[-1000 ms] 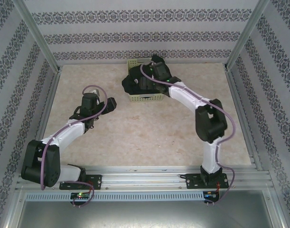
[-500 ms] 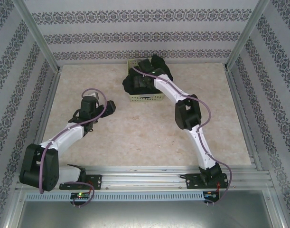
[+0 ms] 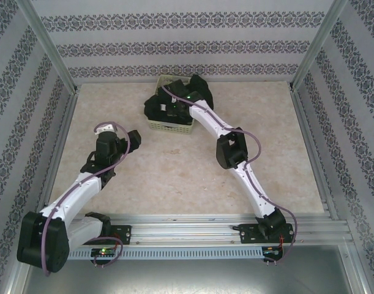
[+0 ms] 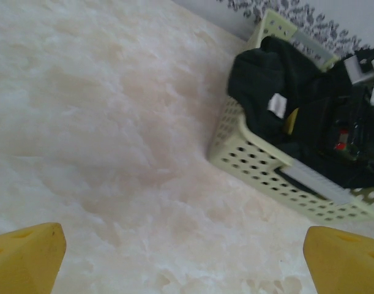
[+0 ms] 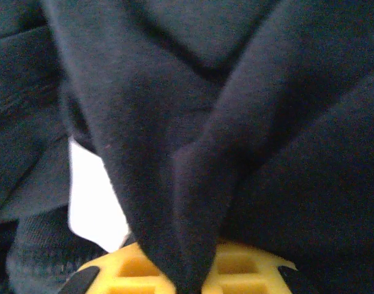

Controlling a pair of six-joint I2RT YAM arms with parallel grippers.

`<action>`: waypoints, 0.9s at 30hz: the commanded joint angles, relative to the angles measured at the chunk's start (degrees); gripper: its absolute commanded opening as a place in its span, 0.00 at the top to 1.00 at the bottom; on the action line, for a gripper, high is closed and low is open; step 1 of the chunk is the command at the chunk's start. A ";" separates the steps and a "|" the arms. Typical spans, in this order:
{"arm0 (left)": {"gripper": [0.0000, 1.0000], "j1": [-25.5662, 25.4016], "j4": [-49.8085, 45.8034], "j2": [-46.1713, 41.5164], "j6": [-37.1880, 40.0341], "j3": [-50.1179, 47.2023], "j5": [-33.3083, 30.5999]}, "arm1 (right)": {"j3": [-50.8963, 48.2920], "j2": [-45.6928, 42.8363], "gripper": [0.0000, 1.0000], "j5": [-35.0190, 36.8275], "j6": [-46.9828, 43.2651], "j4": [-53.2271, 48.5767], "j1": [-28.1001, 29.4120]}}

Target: Fold the inside-out t-shirt

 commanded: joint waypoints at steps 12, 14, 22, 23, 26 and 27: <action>0.00 -0.11 0.70 -8.46 -2.97 -2.93 -4.68 | 8.46 -3.67 1.00 -9.37 0.20 11.11 9.84; 0.00 -0.11 0.70 -9.73 -3.29 -3.35 -4.72 | 8.42 -6.84 1.00 -6.95 -1.22 9.93 9.67; 0.00 -0.13 0.96 -12.18 -2.66 -3.21 -1.57 | 5.24 -22.17 1.00 2.30 -6.40 3.21 8.26; 0.00 -0.14 0.92 -11.86 -2.39 -2.69 -0.39 | 3.57 -25.19 1.00 3.54 -6.88 2.50 8.12; 0.00 -0.42 0.87 -10.45 -2.00 -1.11 2.94 | -3.15 -33.35 1.00 7.03 -8.09 2.43 7.53; 0.00 -0.57 0.87 -10.00 -1.89 -0.63 3.67 | -5.44 -36.07 1.00 8.10 -8.40 2.58 7.32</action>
